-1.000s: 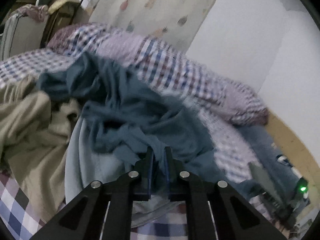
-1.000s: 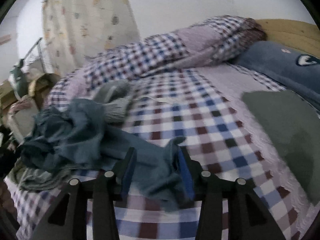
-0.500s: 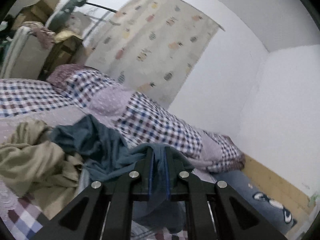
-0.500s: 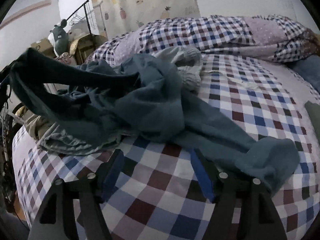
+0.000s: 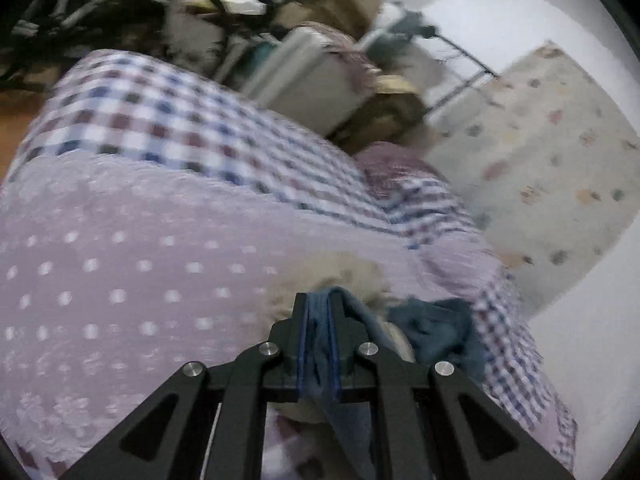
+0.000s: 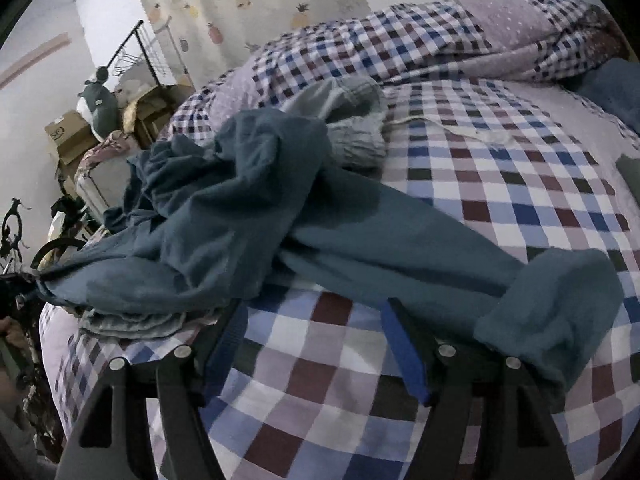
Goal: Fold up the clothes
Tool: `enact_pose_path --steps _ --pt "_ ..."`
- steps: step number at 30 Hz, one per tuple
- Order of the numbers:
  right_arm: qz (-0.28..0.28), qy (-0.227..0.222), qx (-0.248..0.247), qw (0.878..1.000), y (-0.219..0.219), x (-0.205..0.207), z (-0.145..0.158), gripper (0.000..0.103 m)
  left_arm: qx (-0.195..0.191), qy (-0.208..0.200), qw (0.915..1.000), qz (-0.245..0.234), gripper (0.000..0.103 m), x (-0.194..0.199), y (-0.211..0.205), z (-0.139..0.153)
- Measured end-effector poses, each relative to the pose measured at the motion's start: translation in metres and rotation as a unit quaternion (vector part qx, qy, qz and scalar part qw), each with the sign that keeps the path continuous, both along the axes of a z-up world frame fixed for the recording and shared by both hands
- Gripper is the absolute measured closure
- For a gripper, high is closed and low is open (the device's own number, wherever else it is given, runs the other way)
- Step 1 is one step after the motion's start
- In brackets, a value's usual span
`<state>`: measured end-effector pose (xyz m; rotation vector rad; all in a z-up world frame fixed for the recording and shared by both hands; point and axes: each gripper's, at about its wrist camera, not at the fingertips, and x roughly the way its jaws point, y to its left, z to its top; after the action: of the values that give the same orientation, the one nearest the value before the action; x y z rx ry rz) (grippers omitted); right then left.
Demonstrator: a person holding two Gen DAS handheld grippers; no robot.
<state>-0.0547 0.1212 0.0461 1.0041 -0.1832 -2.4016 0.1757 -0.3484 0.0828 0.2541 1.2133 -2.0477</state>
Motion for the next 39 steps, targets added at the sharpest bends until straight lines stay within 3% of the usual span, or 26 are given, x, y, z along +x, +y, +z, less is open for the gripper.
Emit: enact_pose_path --steps 4,6,8,11,14,19,23,25,27,31,32,34,39 --pt "0.014 0.001 -0.009 1.0 -0.009 -0.001 0.003 0.03 -0.043 -0.015 0.9989 0.012 0.091 -0.004 0.009 0.014" --pt "0.025 0.0 -0.016 1.0 -0.011 0.001 0.005 0.03 -0.075 -0.022 0.9969 0.011 0.075 -0.008 0.017 0.024" --pt "0.037 -0.001 -0.018 0.999 -0.016 0.002 0.005 0.03 -0.106 -0.027 0.994 0.011 0.039 -0.012 0.026 0.033" --pt "0.046 -0.004 -0.01 0.999 -0.025 0.002 0.004 0.03 -0.145 -0.014 0.9893 0.006 0.024 -0.016 0.038 0.044" --pt "0.049 -0.009 -0.013 0.999 -0.029 0.0 0.003 0.03 -0.201 -0.014 0.9794 -0.004 0.019 -0.015 0.058 0.061" --pt "0.058 -0.021 -0.02 0.998 -0.037 -0.007 0.0 0.03 -0.218 0.005 0.9671 -0.131 0.018 -0.04 0.086 0.062" --pt "0.058 -0.034 -0.038 0.997 -0.037 -0.012 -0.001 0.031 -0.228 0.02 0.946 -0.23 0.018 -0.06 0.108 0.062" --pt "0.056 -0.046 -0.052 0.996 -0.034 -0.016 -0.003 0.038 -0.227 0.021 0.936 -0.269 0.018 -0.07 0.119 0.058" --pt "0.044 -0.065 -0.078 0.994 -0.026 -0.022 -0.006 0.04 -0.234 0.015 0.9228 -0.306 0.018 -0.079 0.131 0.055" --pt "0.01 -0.086 -0.129 0.988 -0.004 -0.029 -0.011 0.041 -0.288 -0.018 0.8797 -0.378 0.018 -0.097 0.169 0.048" --pt "0.005 -0.089 -0.135 0.987 -0.001 -0.029 -0.013 0.041 -0.31 -0.03 0.8632 -0.397 0.018 -0.099 0.186 0.045" --pt "0.0 -0.094 -0.142 0.985 0.003 -0.03 -0.016 0.041 -0.342 -0.044 0.8401 -0.418 0.018 -0.103 0.206 0.042" --pt "0.0 -0.094 -0.151 0.984 0.007 -0.028 -0.017 0.041 -0.415 -0.076 0.7639 -0.489 0.018 -0.11 0.26 0.025"
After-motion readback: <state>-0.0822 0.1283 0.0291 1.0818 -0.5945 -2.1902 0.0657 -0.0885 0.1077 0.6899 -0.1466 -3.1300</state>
